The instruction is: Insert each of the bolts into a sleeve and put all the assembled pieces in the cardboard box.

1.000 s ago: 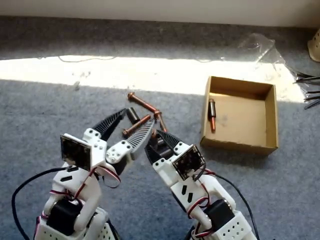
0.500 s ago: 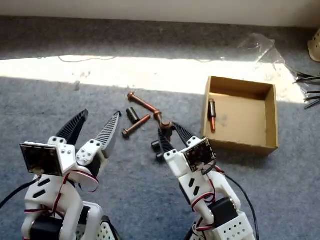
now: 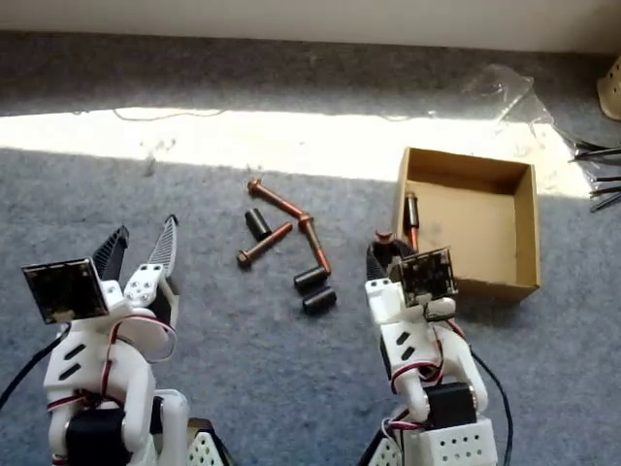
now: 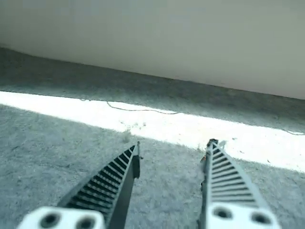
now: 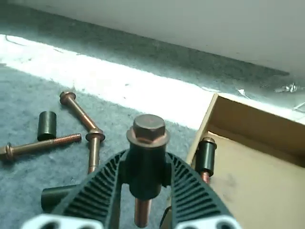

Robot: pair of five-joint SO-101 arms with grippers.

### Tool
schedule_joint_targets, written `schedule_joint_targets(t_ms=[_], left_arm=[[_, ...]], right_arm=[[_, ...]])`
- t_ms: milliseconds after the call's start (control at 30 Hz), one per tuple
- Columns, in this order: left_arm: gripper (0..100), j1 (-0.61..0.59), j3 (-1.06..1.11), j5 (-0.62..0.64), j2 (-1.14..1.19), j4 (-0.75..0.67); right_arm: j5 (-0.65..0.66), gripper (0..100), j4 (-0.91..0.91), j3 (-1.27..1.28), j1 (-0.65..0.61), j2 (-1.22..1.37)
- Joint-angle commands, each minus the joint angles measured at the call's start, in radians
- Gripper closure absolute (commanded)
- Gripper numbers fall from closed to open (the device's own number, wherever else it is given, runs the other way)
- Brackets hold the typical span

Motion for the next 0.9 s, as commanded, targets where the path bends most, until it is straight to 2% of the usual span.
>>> schedule_joint_targets(t_ms=[0, 67, 167, 467, 867], left_arm=[[94, -0.01, 0.081, -0.002, -0.001, -0.103], [100, -0.01, 0.12, -0.002, -0.001, -0.143], [98, -0.012, 0.18, -0.002, -0.001, -0.195], [99, -0.013, 0.331, -0.006, -0.001, -0.356], [99, -0.01, 0.367, -0.006, 0.001, -0.385]], right_arm=[[0.008, 99.4, 0.085, -0.194, 0.047, -0.004], [0.008, 99.4, 0.111, -0.255, 0.077, 0.001], [0.026, 99.5, 0.134, -0.335, 0.145, 0.082], [0.14, 99.5, 0.131, -0.648, 0.288, 0.723], [0.141, 99.5, 0.131, -1.026, 0.308, 1.417]])
